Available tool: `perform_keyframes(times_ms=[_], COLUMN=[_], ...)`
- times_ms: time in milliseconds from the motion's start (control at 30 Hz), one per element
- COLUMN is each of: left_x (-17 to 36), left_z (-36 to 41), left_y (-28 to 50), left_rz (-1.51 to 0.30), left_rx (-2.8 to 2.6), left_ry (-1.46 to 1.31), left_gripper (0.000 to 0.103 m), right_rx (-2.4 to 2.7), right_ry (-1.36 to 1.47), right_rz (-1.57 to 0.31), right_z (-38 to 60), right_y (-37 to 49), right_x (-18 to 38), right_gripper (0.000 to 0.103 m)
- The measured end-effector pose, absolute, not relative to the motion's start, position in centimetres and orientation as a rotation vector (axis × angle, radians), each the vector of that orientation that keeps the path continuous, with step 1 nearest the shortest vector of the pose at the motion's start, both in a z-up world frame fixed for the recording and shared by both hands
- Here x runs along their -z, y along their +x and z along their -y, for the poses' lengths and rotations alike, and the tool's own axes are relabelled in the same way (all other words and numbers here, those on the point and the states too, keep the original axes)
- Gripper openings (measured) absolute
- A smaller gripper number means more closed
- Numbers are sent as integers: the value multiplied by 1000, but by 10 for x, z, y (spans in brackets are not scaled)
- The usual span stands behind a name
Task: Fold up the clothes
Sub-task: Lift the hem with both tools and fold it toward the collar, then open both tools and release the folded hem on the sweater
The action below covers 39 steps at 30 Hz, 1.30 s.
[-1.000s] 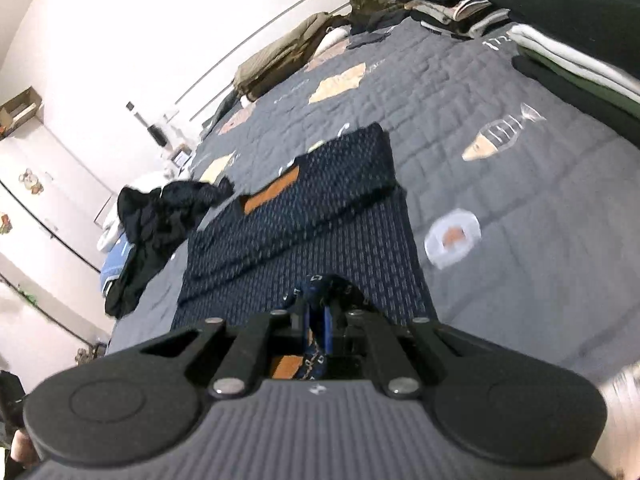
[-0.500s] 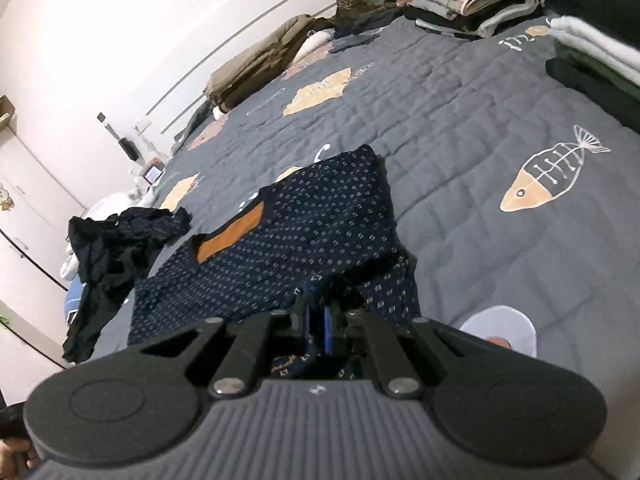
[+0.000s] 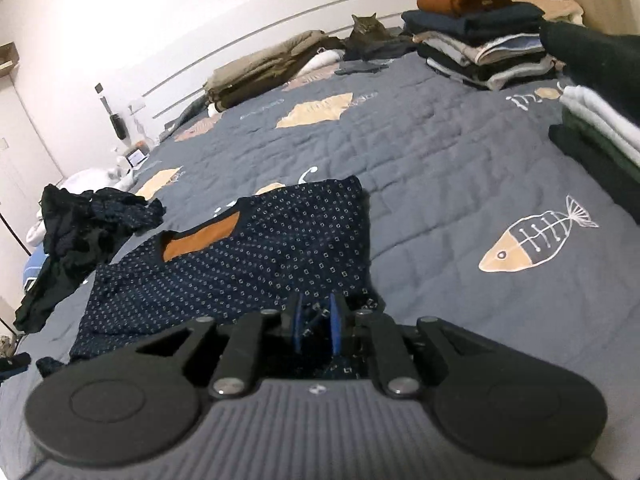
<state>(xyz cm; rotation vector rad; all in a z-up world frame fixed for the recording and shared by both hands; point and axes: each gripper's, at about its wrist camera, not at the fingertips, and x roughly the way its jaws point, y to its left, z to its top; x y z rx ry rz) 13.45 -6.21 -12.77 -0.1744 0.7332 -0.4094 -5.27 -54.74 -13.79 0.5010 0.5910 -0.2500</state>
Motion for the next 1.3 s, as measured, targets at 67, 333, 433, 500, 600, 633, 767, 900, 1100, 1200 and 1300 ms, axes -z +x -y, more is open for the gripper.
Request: perform_keyframes(times_ms=[67, 333, 433, 500, 600, 633, 767, 900, 1100, 1200, 1300], left_x=[128, 146, 148, 150, 153, 153, 158, 159, 158, 157, 156], left_z=[59, 63, 55, 50, 44, 42, 41, 45, 47, 50, 54], left_y=[120, 79, 65, 59, 50, 46, 32, 20, -1, -11, -22], left_rz=[-733, -784, -775, -778, -779, -779, -789, -787, -773, -768, -755], left_rx=[429, 450, 442, 441, 442, 443, 460, 480, 489, 489, 502], left_ry=[-213, -237, -282, -315, -364, -383, -433, -436, -444, -435, -419], left_gripper=[63, 64, 67, 67, 67, 67, 70, 73, 77, 83, 83], right_rx=[242, 205, 191, 182, 173, 169, 160, 155, 127, 110, 101], right_ry=[510, 535, 559, 561, 579, 586, 600, 612, 628, 607, 595], right_rz=[-600, -613, -596, -595, -593, -593, -605, -609, -586, -584, -565], right_z=[544, 522, 511, 502, 492, 489, 477, 465, 446, 434, 424], right_y=[-59, -84, -98, -106, -118, -122, -136, -146, -158, -162, -167], right_x=[140, 141, 141, 143, 144, 145, 150, 154, 154, 152, 148], right_gripper=[16, 32, 38, 38, 38, 38, 38, 39, 40, 41, 41])
